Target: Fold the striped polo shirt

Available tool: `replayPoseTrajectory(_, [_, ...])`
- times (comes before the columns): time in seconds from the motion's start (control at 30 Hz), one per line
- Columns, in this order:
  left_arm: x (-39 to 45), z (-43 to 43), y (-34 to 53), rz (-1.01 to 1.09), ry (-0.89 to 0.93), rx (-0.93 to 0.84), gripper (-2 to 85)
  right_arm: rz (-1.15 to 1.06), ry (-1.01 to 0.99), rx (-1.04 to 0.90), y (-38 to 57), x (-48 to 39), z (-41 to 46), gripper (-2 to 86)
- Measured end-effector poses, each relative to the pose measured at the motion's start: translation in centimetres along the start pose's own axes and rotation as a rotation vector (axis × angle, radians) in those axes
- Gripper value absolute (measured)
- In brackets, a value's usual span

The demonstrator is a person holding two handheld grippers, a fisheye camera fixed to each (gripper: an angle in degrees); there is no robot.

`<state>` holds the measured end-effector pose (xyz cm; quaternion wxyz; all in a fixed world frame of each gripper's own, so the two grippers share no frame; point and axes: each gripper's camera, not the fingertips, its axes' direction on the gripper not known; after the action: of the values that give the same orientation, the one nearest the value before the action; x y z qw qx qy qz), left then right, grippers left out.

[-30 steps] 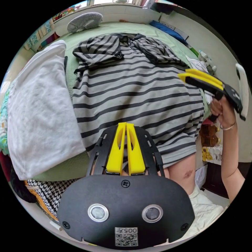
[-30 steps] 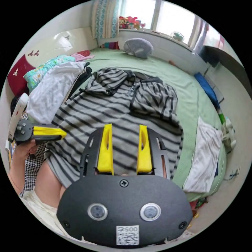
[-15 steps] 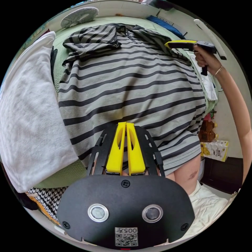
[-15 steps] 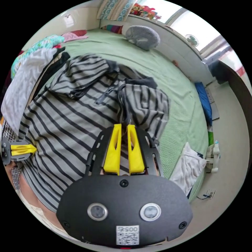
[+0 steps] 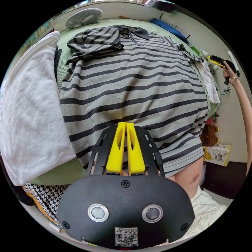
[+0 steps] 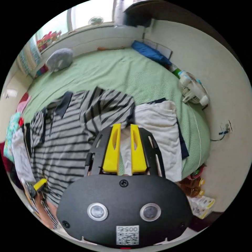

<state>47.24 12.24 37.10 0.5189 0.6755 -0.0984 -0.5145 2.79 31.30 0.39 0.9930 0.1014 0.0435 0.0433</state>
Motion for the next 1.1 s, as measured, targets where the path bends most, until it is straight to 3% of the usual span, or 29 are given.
replayPoseTrajectory(0.13, [1.5,0.6,-0.5,0.008,-0.056,-0.008,-0.3,-0.228,-0.083,-0.040,5.1,-8.2,1.6,7.1])
replayPoseTrajectory(0.3, [2.8,1.1,-0.9,-0.007,-0.099,0.002,-0.2,-0.321,-0.163,-0.083,9.5,-14.6,3.3,6.0])
replayPoseTrajectory(0.53, [4.7,1.7,-1.7,0.026,-0.173,0.013,0.3,-0.289,-0.104,-0.058,11.5,-16.6,6.0,7.6])
replayPoseTrajectory(0.67, [4.1,1.5,-3.2,0.051,-0.114,-0.049,2.0,-0.230,-0.093,-0.035,11.7,-16.8,6.6,8.5])
replayPoseTrajectory(0.73, [3.3,0.7,-4.4,0.065,-0.033,-0.079,7.2,-0.200,-0.094,-0.042,11.5,-16.9,6.9,8.9])
replayPoseTrajectory(0.8, [3.1,-1.0,-5.2,0.081,0.009,-0.009,10.1,-0.194,-0.104,-0.043,11.4,-16.8,7.1,9.0])
replayPoseTrajectory(1.03, [3.2,-6.1,-14.0,0.201,-0.185,0.327,14.3,-0.199,-0.152,-0.048,10.6,-16.4,8.0,8.6])
replayPoseTrajectory(1.1, [3.2,-5.3,-17.2,0.250,-0.240,0.324,14.8,-0.223,-0.124,-0.050,10.5,-16.9,8.1,8.9])
